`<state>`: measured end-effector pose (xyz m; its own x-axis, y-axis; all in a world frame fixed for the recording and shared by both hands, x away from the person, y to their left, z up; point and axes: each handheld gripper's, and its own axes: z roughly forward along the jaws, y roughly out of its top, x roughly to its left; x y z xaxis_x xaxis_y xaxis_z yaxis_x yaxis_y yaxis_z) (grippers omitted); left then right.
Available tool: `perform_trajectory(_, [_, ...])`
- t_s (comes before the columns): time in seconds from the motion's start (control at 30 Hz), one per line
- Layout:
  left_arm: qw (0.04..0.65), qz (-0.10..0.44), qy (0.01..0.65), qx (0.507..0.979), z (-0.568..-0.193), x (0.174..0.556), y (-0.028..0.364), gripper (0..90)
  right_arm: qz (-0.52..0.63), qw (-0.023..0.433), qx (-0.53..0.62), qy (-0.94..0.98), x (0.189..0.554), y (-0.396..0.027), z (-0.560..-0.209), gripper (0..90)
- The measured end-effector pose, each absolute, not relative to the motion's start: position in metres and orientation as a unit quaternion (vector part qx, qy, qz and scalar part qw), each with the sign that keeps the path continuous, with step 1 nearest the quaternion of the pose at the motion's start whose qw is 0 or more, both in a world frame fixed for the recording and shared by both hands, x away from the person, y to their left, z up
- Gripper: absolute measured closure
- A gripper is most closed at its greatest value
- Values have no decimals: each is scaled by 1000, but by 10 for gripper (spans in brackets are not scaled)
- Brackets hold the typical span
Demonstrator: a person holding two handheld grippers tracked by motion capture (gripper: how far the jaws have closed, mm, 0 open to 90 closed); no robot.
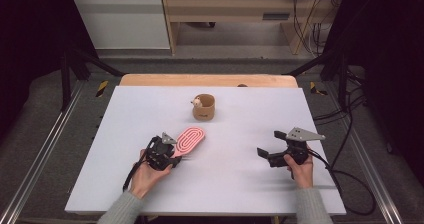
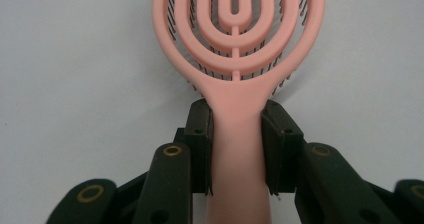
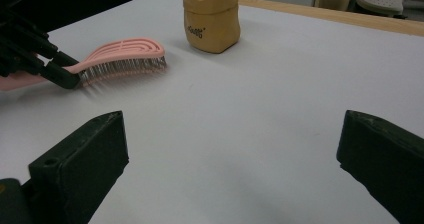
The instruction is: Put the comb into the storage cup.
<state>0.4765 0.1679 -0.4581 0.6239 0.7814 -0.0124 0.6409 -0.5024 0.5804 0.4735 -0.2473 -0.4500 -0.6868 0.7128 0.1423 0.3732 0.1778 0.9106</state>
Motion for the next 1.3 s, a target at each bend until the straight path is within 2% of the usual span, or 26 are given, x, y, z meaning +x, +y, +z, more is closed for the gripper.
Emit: perform_trajectory(1.3, [345, 168, 417, 824, -431, 463, 186, 687, 534, 151, 361, 749, 474, -244, -451, 4])
